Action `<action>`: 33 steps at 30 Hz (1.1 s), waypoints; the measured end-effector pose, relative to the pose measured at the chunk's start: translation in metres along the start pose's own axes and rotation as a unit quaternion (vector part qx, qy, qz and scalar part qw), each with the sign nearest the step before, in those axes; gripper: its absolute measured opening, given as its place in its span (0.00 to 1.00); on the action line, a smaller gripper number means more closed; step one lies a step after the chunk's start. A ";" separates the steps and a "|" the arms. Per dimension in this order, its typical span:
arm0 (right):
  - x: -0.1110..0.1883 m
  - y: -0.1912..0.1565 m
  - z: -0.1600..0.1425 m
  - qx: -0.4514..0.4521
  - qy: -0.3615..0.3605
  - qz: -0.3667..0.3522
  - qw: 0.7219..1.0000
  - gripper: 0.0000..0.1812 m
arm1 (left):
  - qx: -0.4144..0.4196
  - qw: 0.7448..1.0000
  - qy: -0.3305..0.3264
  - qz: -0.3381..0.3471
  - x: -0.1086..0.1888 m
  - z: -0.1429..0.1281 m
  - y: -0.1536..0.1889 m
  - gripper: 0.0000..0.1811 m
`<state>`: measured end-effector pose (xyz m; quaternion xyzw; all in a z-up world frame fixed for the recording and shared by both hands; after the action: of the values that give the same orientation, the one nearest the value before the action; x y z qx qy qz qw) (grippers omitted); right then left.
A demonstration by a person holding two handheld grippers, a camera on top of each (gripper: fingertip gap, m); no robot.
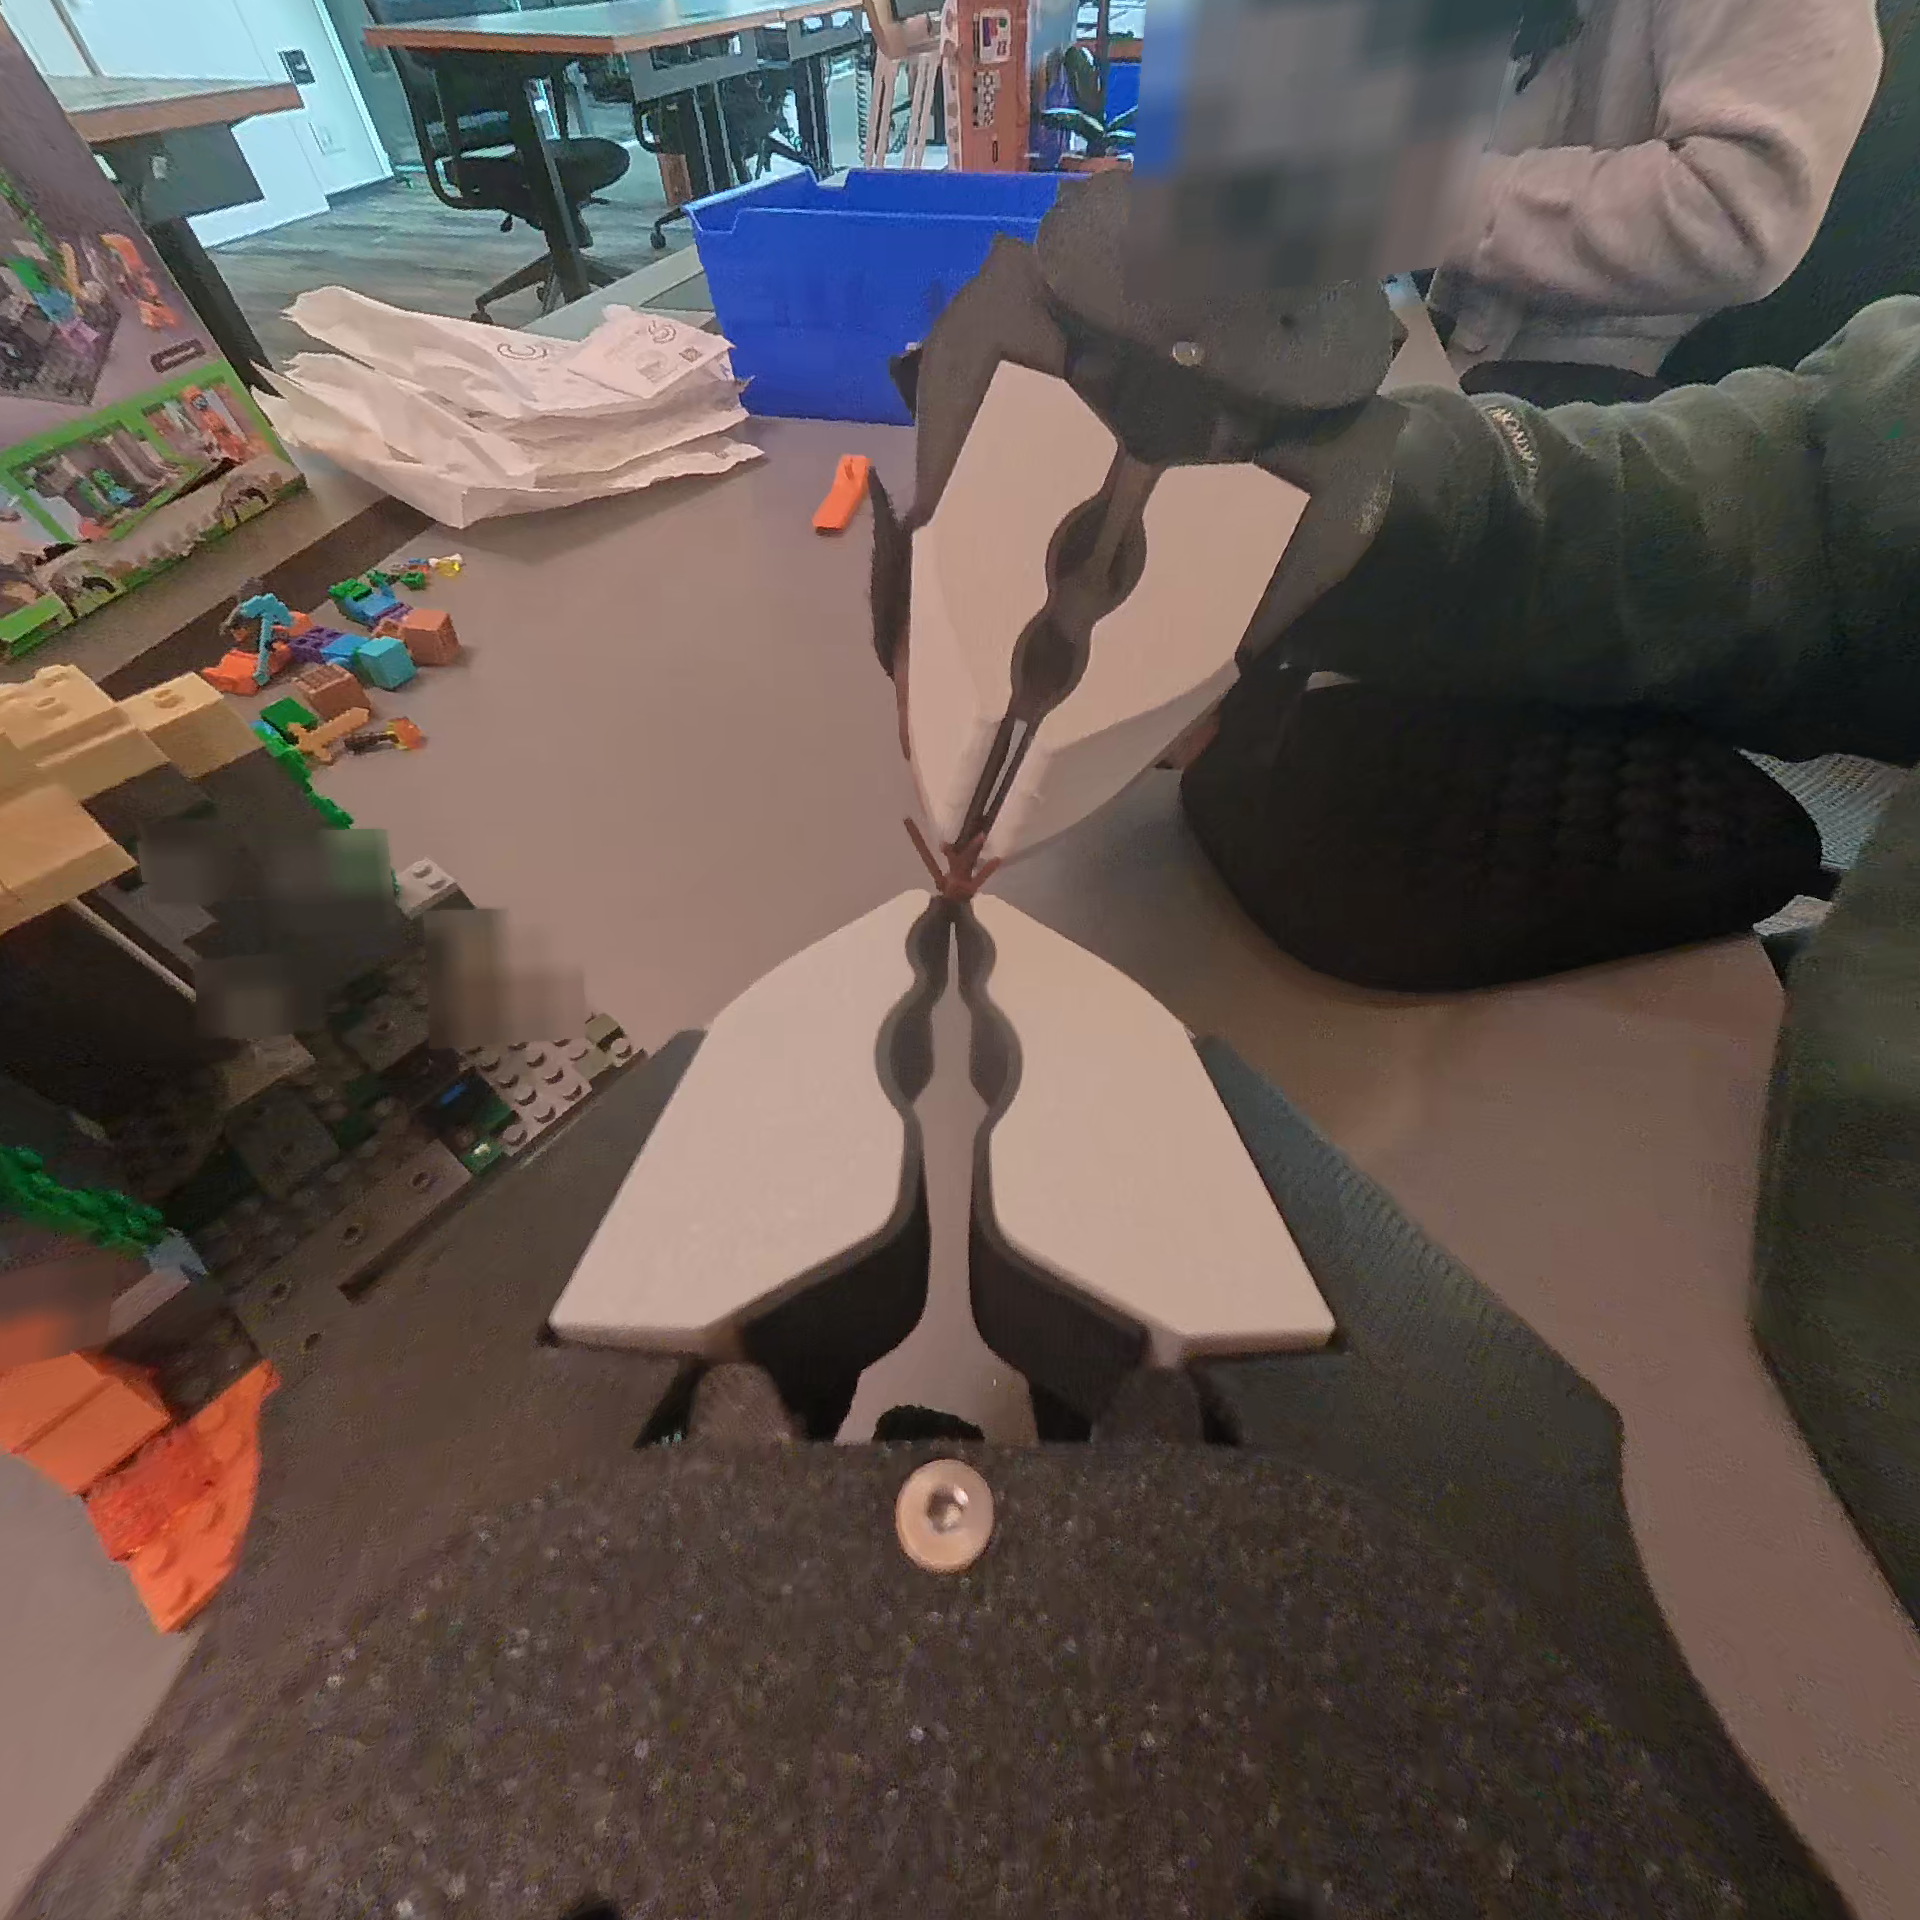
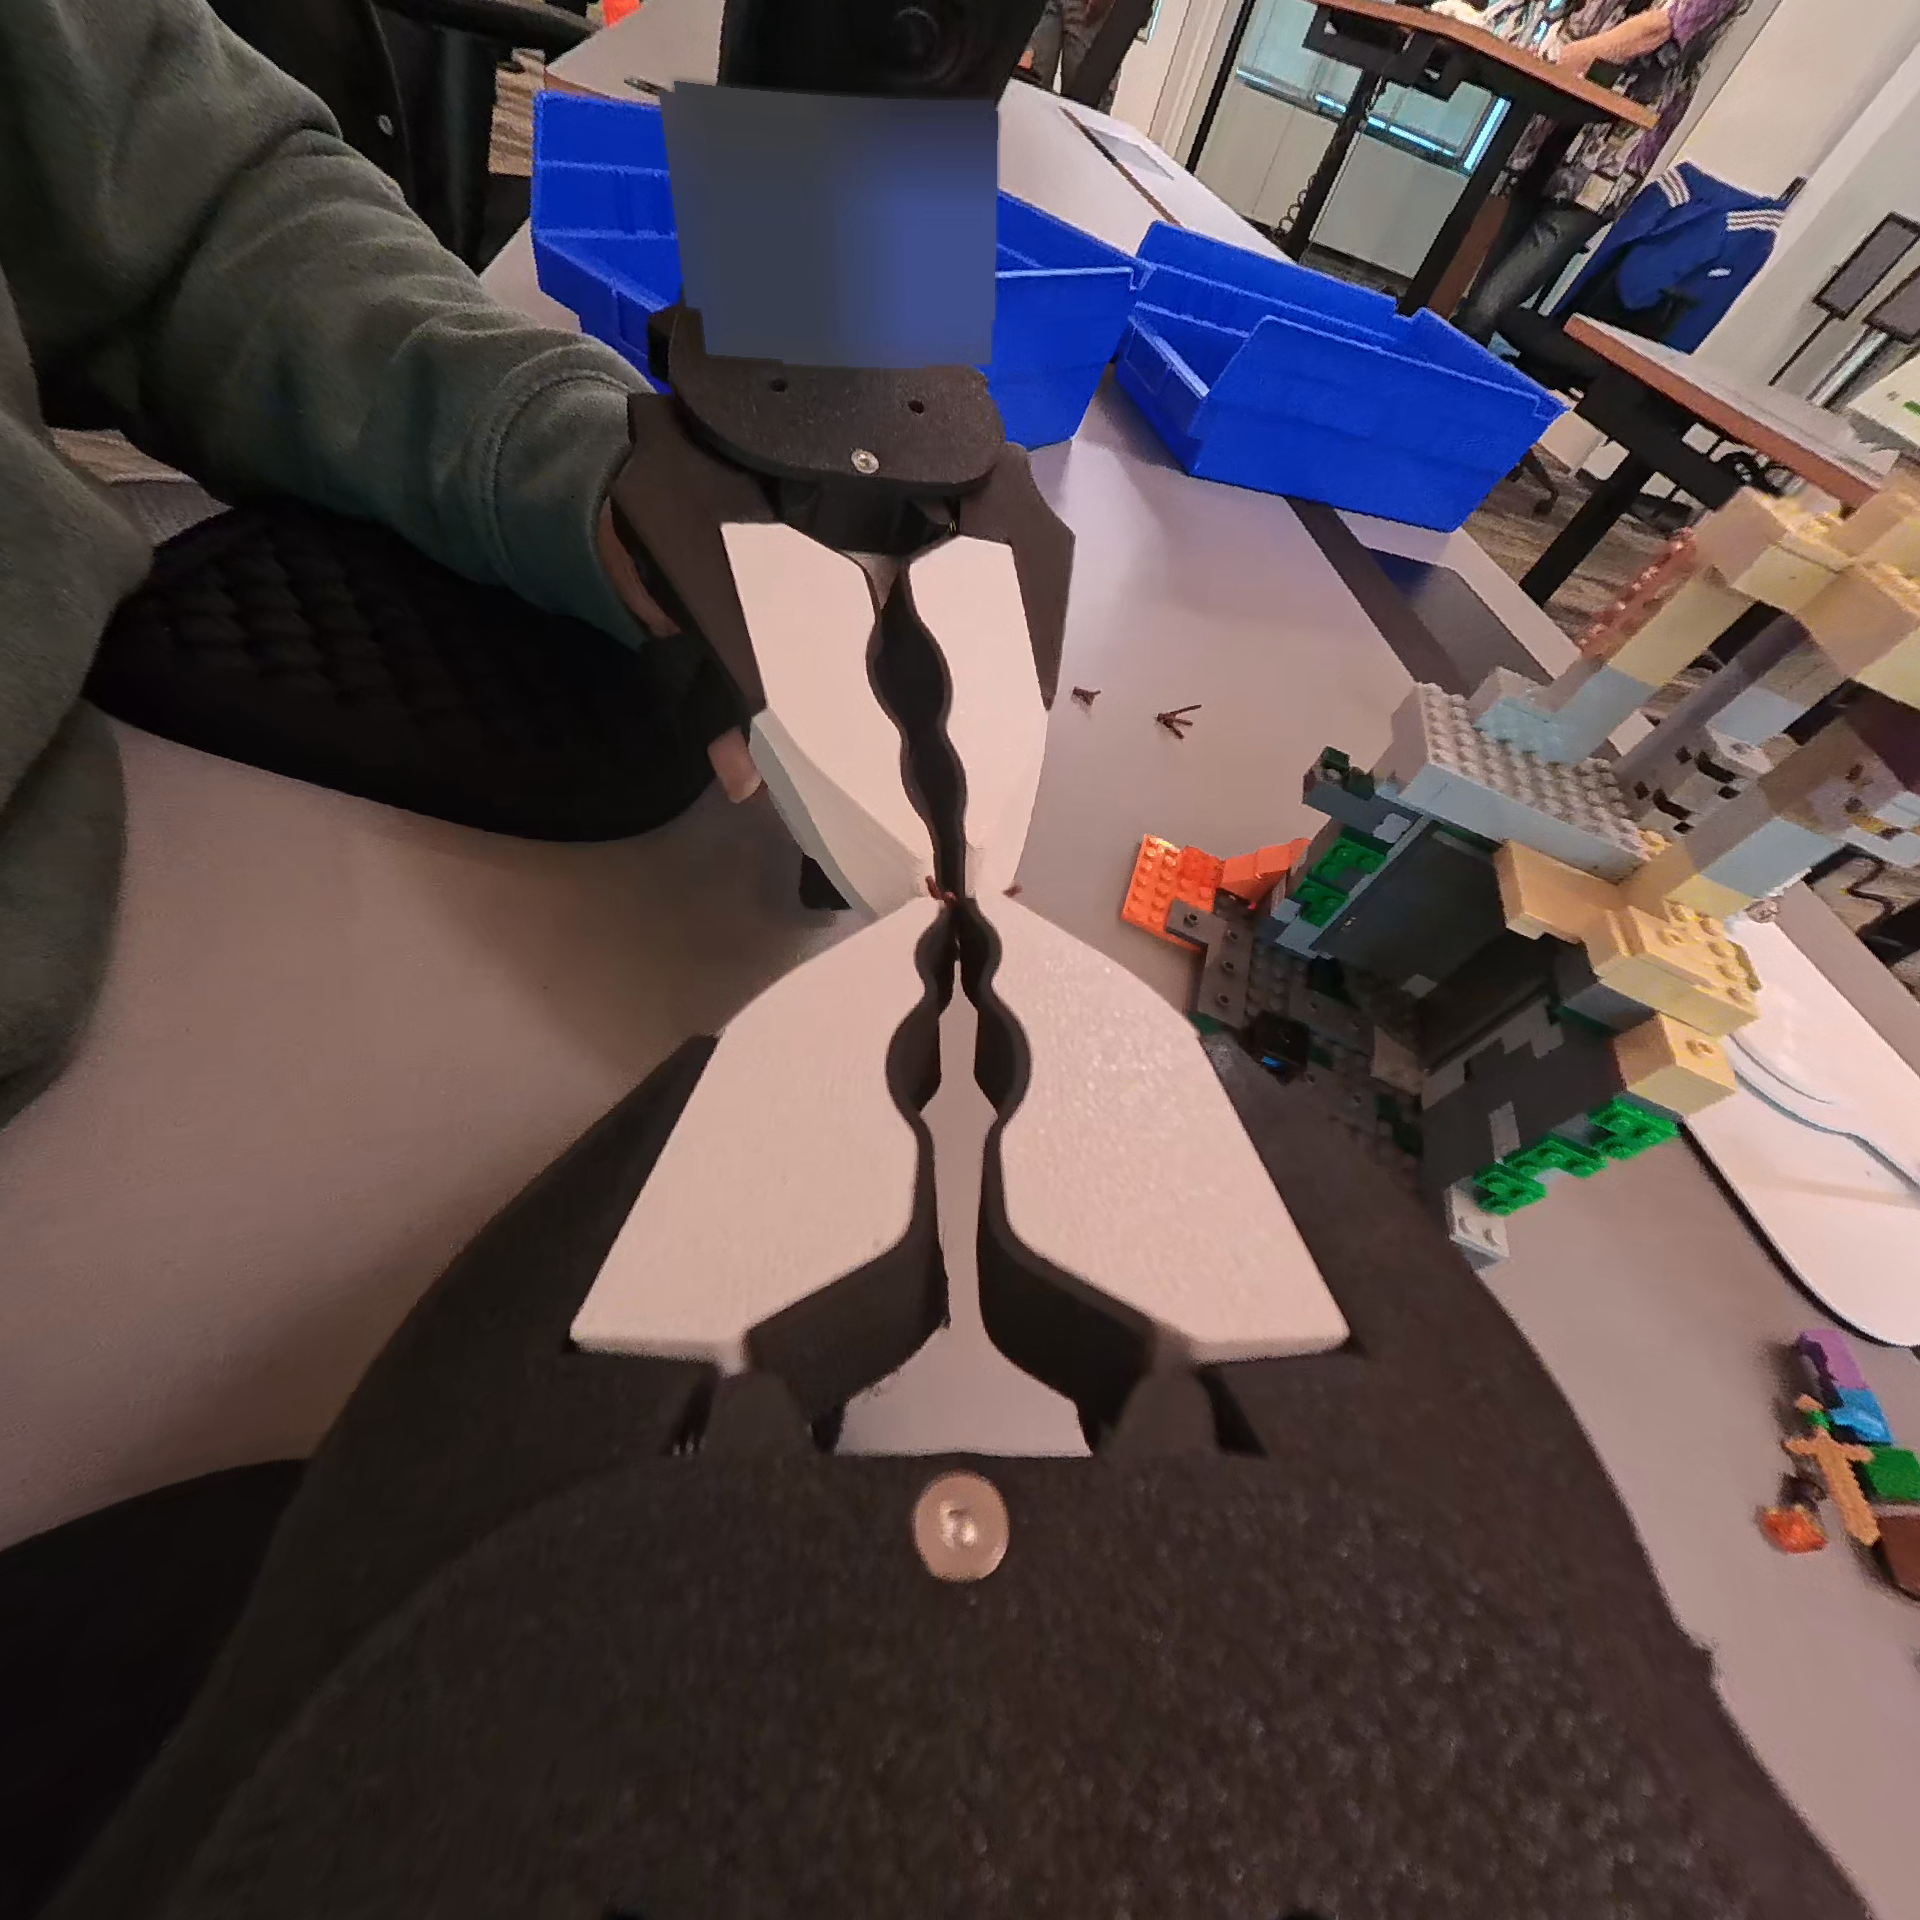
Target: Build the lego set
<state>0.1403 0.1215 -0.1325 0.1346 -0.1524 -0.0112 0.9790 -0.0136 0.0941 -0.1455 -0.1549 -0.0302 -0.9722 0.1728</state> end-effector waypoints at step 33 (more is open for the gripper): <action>-0.001 0.003 0.007 -0.052 0.015 -0.006 0.999 0.01 | 0.000 0.999 0.038 0.005 0.007 0.005 -0.002 0.01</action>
<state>0.1369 0.1231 -0.1256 0.0848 -0.1363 -0.0229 0.9868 -0.0186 0.0945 -0.1387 -0.1177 -0.0230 -0.9766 0.1783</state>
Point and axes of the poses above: each gripper's, where its closed fingertips meet, x back along the fingers, z out of its top, y = z × x across the jaws, the point moved 9 cm from there along x, back along the fingers, and after that the axes turned 2 degrees about -z, right-handed, at the moved point
